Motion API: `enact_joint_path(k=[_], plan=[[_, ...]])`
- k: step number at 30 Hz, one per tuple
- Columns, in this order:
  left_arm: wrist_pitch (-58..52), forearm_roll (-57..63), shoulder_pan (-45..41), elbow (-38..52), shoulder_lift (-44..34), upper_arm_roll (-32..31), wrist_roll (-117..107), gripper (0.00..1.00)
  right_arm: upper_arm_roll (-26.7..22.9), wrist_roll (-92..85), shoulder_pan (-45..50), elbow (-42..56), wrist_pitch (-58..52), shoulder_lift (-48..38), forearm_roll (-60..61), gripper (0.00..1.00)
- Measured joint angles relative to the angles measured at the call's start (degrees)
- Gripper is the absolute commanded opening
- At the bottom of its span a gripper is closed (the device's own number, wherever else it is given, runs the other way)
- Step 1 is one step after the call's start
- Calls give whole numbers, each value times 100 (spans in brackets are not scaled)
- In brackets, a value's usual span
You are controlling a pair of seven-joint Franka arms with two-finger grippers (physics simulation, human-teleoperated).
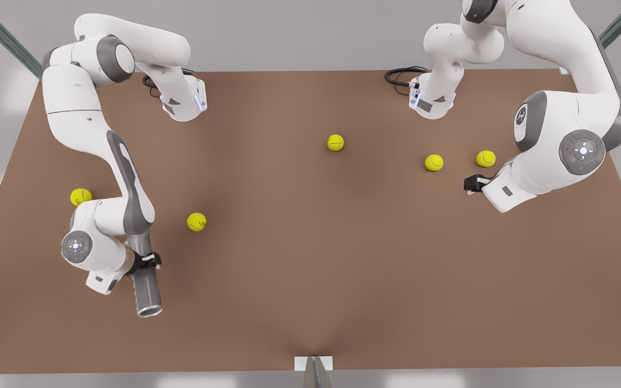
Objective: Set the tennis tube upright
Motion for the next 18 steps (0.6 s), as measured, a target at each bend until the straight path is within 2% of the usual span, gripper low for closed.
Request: enact_joint_path(k=[8,18], plan=[[-8,3,0,0,0,0,0,100,0,-86,1310,160,-179,0,16,73],[0,3,0,0,0,0,0,100,-35,-173,2501,512,-110,111,-29,73]])
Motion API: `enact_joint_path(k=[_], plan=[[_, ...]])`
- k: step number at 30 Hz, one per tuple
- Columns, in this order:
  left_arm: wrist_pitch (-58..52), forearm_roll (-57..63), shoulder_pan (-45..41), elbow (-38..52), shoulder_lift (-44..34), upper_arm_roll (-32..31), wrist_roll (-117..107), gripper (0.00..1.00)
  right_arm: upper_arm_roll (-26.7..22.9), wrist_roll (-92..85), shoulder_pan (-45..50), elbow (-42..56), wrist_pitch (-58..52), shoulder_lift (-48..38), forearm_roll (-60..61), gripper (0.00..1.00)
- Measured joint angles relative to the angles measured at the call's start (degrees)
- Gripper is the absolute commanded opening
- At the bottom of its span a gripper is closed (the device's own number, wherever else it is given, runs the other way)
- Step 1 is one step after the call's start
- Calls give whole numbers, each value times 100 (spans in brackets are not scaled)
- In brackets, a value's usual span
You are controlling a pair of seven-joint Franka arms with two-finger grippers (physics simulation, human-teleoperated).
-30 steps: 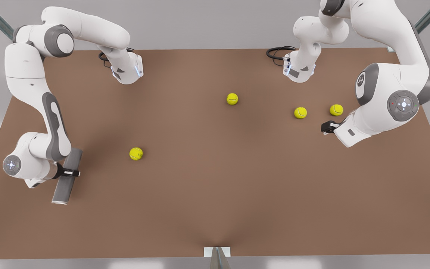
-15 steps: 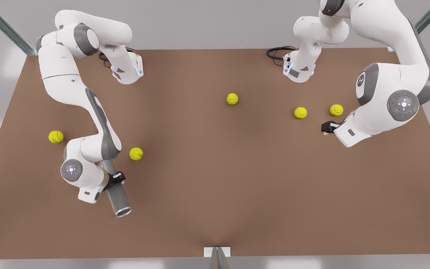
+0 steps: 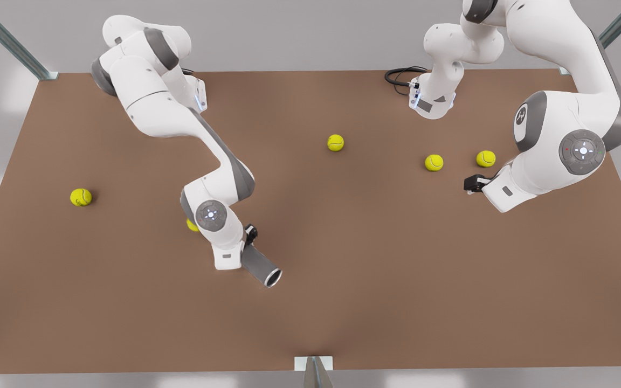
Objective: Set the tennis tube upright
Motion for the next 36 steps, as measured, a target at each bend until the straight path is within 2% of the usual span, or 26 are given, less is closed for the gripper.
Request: enact_joint_path(k=[5,11,14,15,18,22,23,25,26,29,33,36], plan=[[9,0,0,0,0,0,0,100,0,-914,422,31,210,256,-123,73],[20,0,0,0,17,0,5,100,-43,-2425,910,1135,246,1082,-370,73],[26,0,0,0,34,0,0,100,-402,-2671,1423,1771,194,1485,-366,73],[26,0,0,0,35,0,0,100,-741,-2678,1728,2012,193,1624,-348,73],[52,0,0,0,87,0,0,100,-1084,-2664,2124,2447,155,1936,-337,74],[70,0,0,0,185,0,-9,100,-1117,-2539,2409,3241,-211,2501,-327,74],[91,0,0,0,201,0,-9,100,-1116,-2425,2428,3251,-211,2522,-328,82],[114,0,0,0,235,0,-9,100,-1116,-2383,2437,3354,-191,2633,-331,86],[114,0,0,0,245,0,-9,100,-1116,-2384,2437,3365,-185,2662,-331,94],[160,-2,0,0,290,0,-9,100,-1125,-2370,2444,3432,-141,2795,-331,100],[167,-1,0,8,290,0,-9,100,-1118,-2357,2446,3445,-216,2802,-331,100],[167,0,0,9,290,0,-18,100,-1108,-2401,2440,3441,-1066,2337,-226,100]])
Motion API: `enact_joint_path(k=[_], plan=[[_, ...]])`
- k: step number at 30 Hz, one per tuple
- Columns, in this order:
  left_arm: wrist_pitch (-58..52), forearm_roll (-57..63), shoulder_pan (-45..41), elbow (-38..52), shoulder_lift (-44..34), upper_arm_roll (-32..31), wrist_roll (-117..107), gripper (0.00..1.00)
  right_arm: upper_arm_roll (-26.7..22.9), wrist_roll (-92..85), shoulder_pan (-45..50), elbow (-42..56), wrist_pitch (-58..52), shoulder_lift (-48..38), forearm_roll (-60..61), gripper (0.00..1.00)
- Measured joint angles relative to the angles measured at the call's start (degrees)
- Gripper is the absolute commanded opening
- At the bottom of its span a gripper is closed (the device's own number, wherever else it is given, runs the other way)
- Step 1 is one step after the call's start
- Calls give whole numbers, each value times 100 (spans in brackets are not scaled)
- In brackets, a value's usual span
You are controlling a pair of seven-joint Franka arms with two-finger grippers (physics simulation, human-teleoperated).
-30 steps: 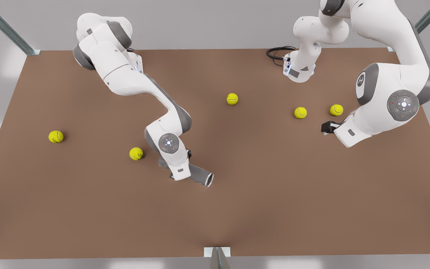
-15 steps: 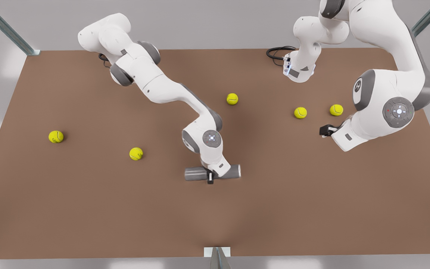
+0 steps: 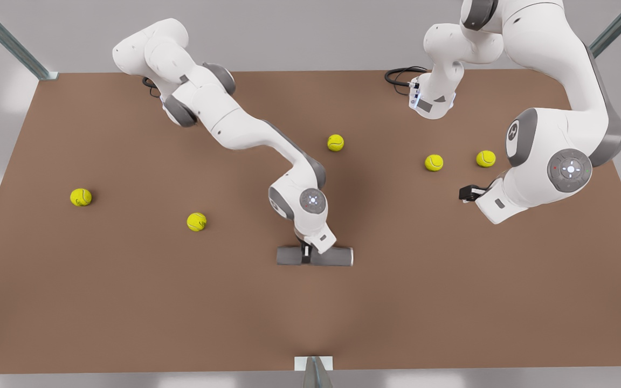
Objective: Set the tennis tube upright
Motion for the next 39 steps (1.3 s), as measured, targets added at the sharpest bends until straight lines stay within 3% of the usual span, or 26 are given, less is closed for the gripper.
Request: enact_joint_path(k=[2,5,8,9,10,11,12,15,17,22,30,35,39], plan=[[-14,2,0,0,0,0,0,100,40,-25,-21,-57,-363,-471,13,100],[268,-159,336,0,150,0,-34,100,49,14,-229,-48,-1837,-1416,344,100],[1567,-1486,1003,53,1265,-28,-4,100,-339,454,-986,-178,-2617,-2513,241,100],[1826,-2030,1225,381,1915,-290,71,100,-461,1470,-1366,-1108,-2598,-3207,414,100],[2023,-2606,1320,537,2482,-596,363,100,-345,2422,-2076,-2757,-2305,-4341,624,100],[2259,-3179,1237,544,2808,-688,436,100,545,3318,-3384,-3464,-2187,-4830,667,100],[2500,-3717,1093,545,3037,-761,439,100,1120,3697,-4632,-3758,-2342,-5004,648,100],[2566,-5112,873,509,3526,-860,1073,100,1045,3295,-5095,-3067,-2546,-4902,557,100],[2566,-5858,795,438,3790,-918,1758,100,1046,3487,-5043,-3161,-2580,-4759,615,100],[2799,-7120,300,-30,3823,-923,2343,100,1037,4377,-5424,-2839,-2563,-4464,469,100],[2933,-7934,150,-105,3928,-922,2801,100,1039,4321,-5450,-2528,-2565,-4523,457,100],[3125,-8103,97,-83,4013,-1045,2817,100,1020,4346,-5121,-2404,-2546,-4488,-630,100],[3279,-8135,98,-44,4052,-1133,2952,100,1037,4350,-5131,-2398,-2546,-4478,-502,100]])
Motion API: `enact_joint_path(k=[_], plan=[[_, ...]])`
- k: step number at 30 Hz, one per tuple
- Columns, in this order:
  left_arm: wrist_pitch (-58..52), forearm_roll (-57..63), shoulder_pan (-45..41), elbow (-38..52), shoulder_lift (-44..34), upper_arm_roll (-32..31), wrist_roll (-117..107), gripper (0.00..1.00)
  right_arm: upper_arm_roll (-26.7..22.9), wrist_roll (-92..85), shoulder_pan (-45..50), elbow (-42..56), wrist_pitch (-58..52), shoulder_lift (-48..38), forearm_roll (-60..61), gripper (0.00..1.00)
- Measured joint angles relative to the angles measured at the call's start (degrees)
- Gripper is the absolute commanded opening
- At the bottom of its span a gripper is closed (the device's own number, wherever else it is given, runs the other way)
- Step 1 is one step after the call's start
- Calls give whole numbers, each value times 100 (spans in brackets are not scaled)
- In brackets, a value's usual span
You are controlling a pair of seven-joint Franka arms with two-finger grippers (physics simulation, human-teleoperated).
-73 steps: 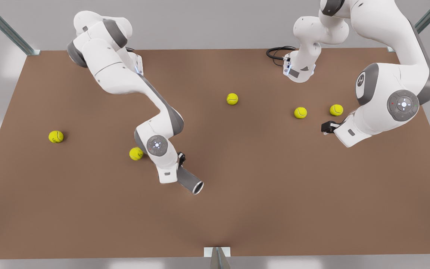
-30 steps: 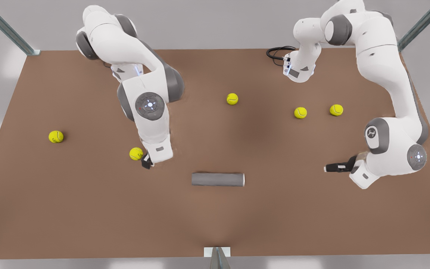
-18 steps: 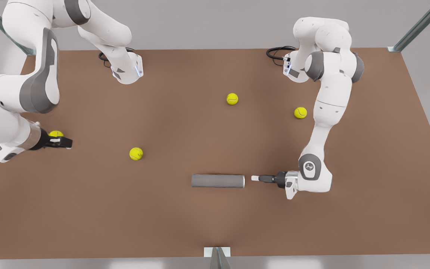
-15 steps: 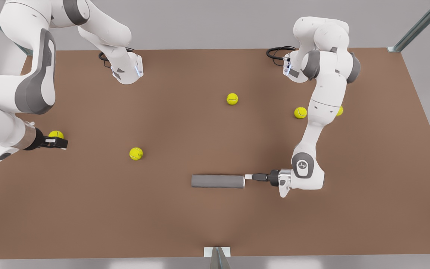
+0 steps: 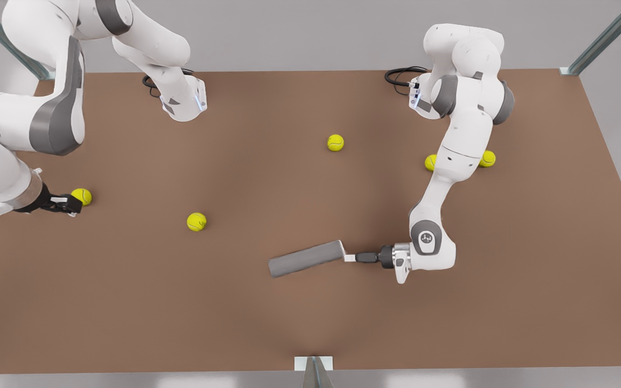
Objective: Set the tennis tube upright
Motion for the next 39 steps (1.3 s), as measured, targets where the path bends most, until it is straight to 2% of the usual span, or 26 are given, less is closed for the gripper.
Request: enact_joint_path(k=[5,8,18,24,32,39], plan=[[-57,-26,34,-20,-137,7,5,100,23,21,67,-32,0,10,157,100],[-62,23,27,-702,-678,26,-17,100,18,14,167,-32,0,9,159,100],[628,-145,-309,-1864,-1242,9,62,100,18,14,205,-32,-26,9,262,100],[919,-658,-432,-2030,-1354,-44,71,99,18,22,344,-41,-35,9,265,100],[1486,-1117,-433,-2005,-1311,-480,220,99,17,36,432,-49,-35,9,241,100],[1582,-1276,-467,-1943,-1233,-510,255,99,0,57,363,-41,-35,9,195,100]])
